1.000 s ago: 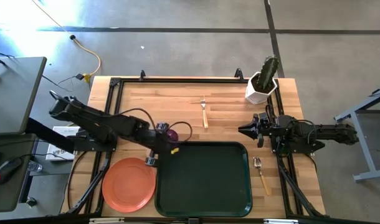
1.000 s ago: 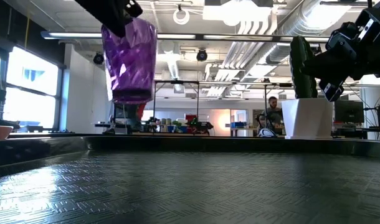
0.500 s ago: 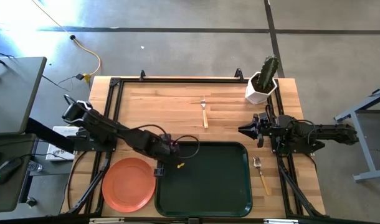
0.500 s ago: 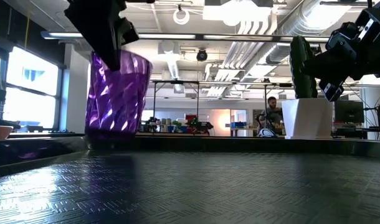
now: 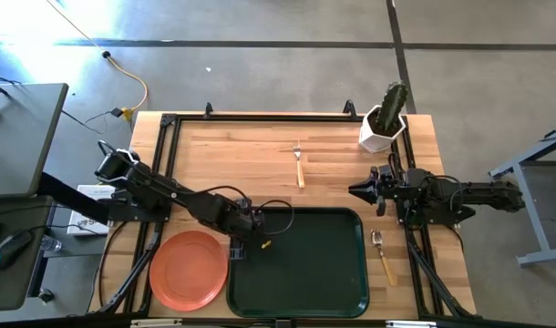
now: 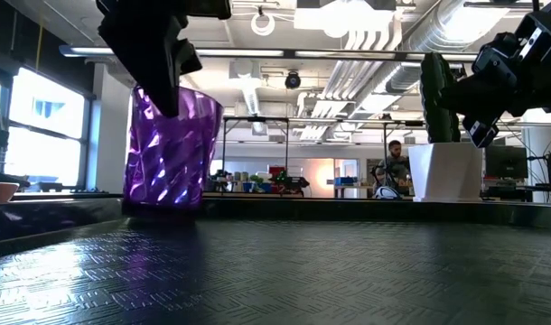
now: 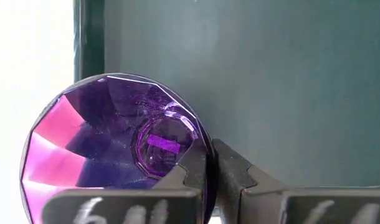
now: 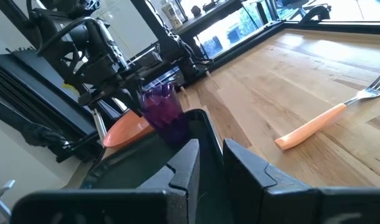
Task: Pick and place plate/cup/fork/spoon on tray
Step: Put the violet cup on the dark green tray, then put the orange spoon on the dark green tray
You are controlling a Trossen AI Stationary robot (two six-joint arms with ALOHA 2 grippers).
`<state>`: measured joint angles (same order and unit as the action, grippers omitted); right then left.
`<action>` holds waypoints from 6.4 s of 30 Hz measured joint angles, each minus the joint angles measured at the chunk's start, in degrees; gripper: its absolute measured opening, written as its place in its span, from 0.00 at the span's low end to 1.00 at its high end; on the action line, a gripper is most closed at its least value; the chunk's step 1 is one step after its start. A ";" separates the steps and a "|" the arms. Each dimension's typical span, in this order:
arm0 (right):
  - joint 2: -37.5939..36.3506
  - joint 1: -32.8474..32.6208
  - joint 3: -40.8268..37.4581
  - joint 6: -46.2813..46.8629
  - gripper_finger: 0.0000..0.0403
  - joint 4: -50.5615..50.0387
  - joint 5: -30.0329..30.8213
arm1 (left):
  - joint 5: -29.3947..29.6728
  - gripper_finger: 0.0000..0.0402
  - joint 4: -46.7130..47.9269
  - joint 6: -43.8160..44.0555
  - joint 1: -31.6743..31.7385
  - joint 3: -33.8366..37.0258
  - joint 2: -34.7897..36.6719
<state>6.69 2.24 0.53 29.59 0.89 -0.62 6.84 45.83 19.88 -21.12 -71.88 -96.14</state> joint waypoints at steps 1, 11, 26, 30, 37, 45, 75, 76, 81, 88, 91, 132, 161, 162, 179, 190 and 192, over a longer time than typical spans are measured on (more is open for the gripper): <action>0.06 0.00 -0.02 0.00 0.16 0.00 0.00 | -0.14 0.02 -0.31 0.00 0.00 0.00 0.00; 0.05 -0.01 -0.01 0.00 0.16 0.00 0.00 | -0.27 0.09 -0.22 -0.04 0.04 0.00 0.00; 0.05 0.00 -0.02 0.00 0.16 0.00 0.00 | -2.11 0.24 -0.22 2.14 0.11 0.00 0.02; 0.05 -0.02 -0.02 0.00 0.16 0.00 0.00 | -2.16 0.27 -0.22 2.60 0.11 0.00 0.05; 0.05 0.00 -0.02 0.01 0.16 0.00 0.00 | -4.03 0.28 -0.35 2.62 0.11 -0.01 1.19; 0.04 -0.01 0.00 0.00 0.16 -0.01 0.00 | -5.39 0.28 -0.28 2.56 0.28 -0.02 3.33; 0.05 -0.02 0.00 10.90 0.16 0.33 0.63 | 1.75 0.28 -15.21 -4.72 12.28 0.00 21.74; 0.05 0.00 0.00 14.01 0.16 0.39 0.63 | 1.77 0.28 -16.62 -5.52 12.77 0.00 22.13; 0.05 -0.01 0.00 24.34 0.16 0.55 0.92 | 1.80 0.28 -20.30 -7.54 14.80 -0.02 24.79; 0.04 -0.02 0.00 36.96 0.16 0.98 1.03 | 1.79 0.28 -20.18 -8.67 17.29 0.00 28.39; 0.04 -0.01 0.00 43.28 0.16 3.78 1.03 | 1.80 0.28 -20.15 -10.59 18.28 0.00 29.48; 42.51 -13.39 50.58 50.59 0.16 -47.25 -8.89 | 1.92 0.28 -20.46 -19.06 27.65 0.00 30.58; 61.85 -42.65 51.16 70.70 0.18 -62.14 -11.86 | 3.62 0.28 -20.46 -17.13 27.65 0.00 30.58; 62.54 -43.13 51.17 70.83 0.20 -62.14 -11.90 | 3.62 0.28 -20.46 -17.11 27.65 0.00 30.58; 74.41 -52.32 51.15 73.35 0.40 -59.94 -10.94 | 3.62 0.28 -20.46 -14.23 27.65 0.00 30.58; 81.17 -54.14 51.15 73.47 0.40 -57.00 -6.37 | 3.62 0.28 -20.44 -12.59 27.61 -0.01 30.58; 82.15 -54.38 51.15 73.48 0.40 -56.12 -5.87 | 3.62 0.28 -20.44 -12.55 27.61 0.00 30.58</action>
<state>88.85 -52.15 51.68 103.07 -55.23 -6.49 10.46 25.39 7.32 6.48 -71.88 -65.56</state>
